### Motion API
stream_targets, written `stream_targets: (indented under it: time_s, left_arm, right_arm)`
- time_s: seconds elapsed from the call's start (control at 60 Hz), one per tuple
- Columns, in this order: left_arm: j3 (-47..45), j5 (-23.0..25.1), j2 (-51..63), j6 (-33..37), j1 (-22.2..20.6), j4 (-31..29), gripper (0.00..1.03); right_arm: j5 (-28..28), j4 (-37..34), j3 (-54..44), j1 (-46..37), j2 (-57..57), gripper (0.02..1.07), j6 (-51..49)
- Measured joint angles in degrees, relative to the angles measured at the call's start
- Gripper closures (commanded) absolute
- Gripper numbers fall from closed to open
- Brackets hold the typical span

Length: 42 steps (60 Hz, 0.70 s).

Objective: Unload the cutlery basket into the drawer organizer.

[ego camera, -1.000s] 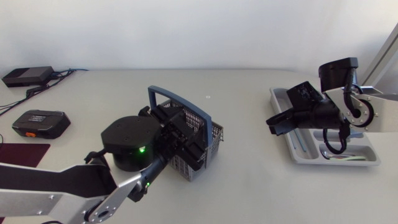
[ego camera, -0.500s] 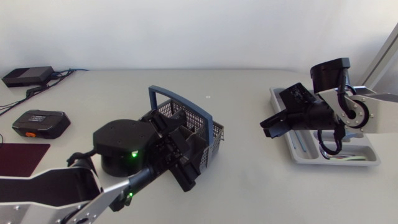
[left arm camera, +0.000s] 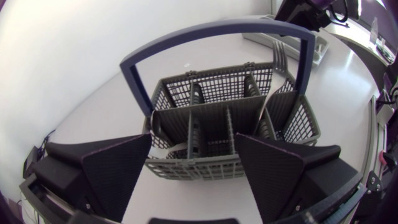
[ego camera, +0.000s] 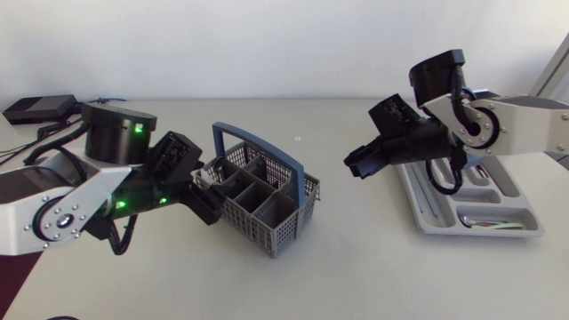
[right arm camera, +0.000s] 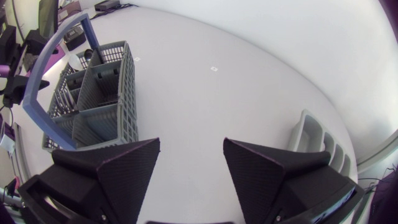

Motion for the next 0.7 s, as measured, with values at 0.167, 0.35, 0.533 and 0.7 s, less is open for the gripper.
stream_targets:
  time_s: [0.167,0.35,0.533,0.7]
  left_arm:
    - [0.46,4.22,-2.38,-0.42,6.01,-4.48,0.12]
    - [6.36,15.43,-2.4,-0.85,15.74,-11.82,0.18]
    - [14.36,18.82,0.61,-0.44,17.44,-15.91,0.21]
    - [18.69,18.97,6.51,1.01,16.85,-18.21,0.41]
  right_arm:
    - [-0.11,-0.11,0.52,1.27,1.77,0.33,0.83]
    - [-0.09,-0.24,0.52,1.88,1.97,0.33,1.44]
    - [-0.04,-0.79,0.52,2.71,1.97,0.33,2.34]
    - [-0.04,-1.11,0.52,2.8,1.97,0.33,2.73]
